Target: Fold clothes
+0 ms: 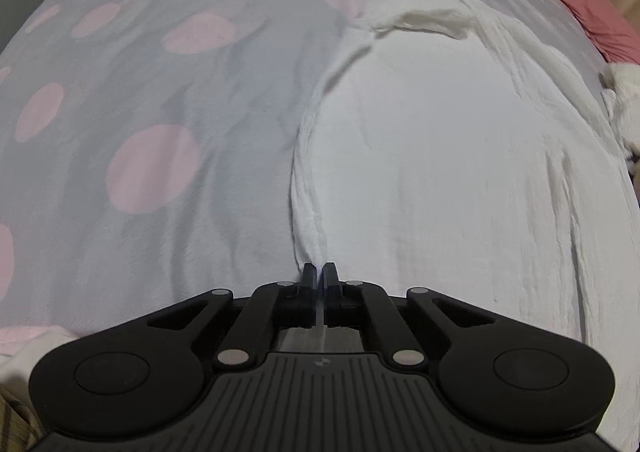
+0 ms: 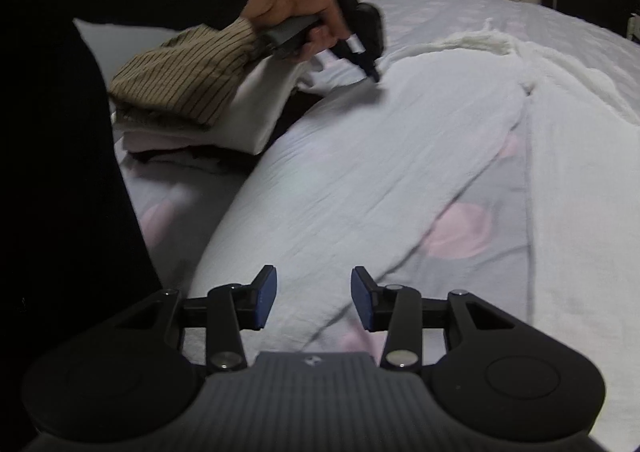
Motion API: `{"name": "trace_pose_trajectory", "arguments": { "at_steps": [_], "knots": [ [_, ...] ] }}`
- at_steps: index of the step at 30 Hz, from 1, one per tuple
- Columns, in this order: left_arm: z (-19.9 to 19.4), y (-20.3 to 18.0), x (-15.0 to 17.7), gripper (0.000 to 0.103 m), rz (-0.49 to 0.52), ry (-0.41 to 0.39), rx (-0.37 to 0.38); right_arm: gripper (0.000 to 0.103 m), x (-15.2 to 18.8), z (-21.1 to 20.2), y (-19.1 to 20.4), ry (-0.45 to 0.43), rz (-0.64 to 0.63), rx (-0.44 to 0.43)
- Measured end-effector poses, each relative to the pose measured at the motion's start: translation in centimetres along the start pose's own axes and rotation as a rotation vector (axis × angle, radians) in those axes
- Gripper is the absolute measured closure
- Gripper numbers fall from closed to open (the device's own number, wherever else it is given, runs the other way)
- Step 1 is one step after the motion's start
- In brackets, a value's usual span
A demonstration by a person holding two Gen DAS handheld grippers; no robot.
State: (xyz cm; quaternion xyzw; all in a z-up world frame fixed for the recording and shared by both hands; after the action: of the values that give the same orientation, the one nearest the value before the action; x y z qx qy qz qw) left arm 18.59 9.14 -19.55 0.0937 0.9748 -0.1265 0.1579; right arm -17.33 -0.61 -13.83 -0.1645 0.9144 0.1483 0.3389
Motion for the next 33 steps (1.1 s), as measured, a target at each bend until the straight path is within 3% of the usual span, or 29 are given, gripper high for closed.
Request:
{"name": "trace_pose_trajectory", "arguments": {
  "at_steps": [3,7,10,12,14,16,21,22,23,26,28,33],
  "knots": [
    [0.0,0.1,0.5,0.102,0.011,0.005,0.004,0.058,1.5,1.5,2.1,0.05,-0.027,-0.032],
    [-0.3,0.7,0.7,0.102,0.001,0.002,0.019,0.058,4.2,3.4,4.8,0.116,-0.153,-0.027],
    [-0.5,0.9,0.7,0.102,-0.005,-0.002,0.023,0.058,5.1,3.9,6.4,0.092,-0.239,-0.043],
    [-0.6,0.8,0.6,0.102,-0.011,-0.004,0.03,0.055,5.1,3.7,7.7,0.02,-0.314,-0.065],
    [-0.6,0.7,0.5,0.102,-0.009,-0.005,0.032,0.043,5.0,3.8,8.7,-0.042,-0.373,-0.08],
    [-0.6,0.4,0.6,0.102,-0.004,-0.006,0.035,0.041,5.1,4.0,9.5,-0.091,-0.417,-0.093],
    [-0.8,0.5,1.0,0.102,0.016,-0.001,0.036,0.042,6.5,6.2,10.2,-0.078,-0.534,-0.053],
    [-0.8,0.5,1.0,0.102,0.016,0.0,0.037,0.046,6.5,6.9,10.2,-0.076,-0.55,-0.044],
    [-0.8,0.6,1.0,0.102,0.015,-0.001,0.038,0.062,6.7,7.1,10.1,-0.076,-0.562,-0.032],
    [-0.8,0.6,1.0,0.102,0.015,-0.002,0.038,0.092,6.0,6.8,9.2,-0.072,-0.532,-0.027],
    [-0.9,0.6,1.0,0.102,0.013,-0.004,0.042,0.094,5.3,6.3,8.3,-0.071,-0.488,-0.035],
    [-1.3,0.2,0.6,0.102,0.008,-0.021,0.064,0.095,1.8,2.3,3.6,-0.103,-0.19,-0.102]
  ]
}}
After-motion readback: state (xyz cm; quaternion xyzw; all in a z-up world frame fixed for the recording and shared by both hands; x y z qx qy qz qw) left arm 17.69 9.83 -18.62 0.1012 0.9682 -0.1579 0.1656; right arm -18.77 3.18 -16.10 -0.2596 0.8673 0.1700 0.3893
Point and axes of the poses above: each gripper's, at about its wrist camera, not at the fingertips, and z roughly the way its jaws point, y to its left, x to its underside, the point moved 8 cm from there along z, roughly the way its jaws point, and after that the axes turned 5 degrees about x, right-handed, at the moved point
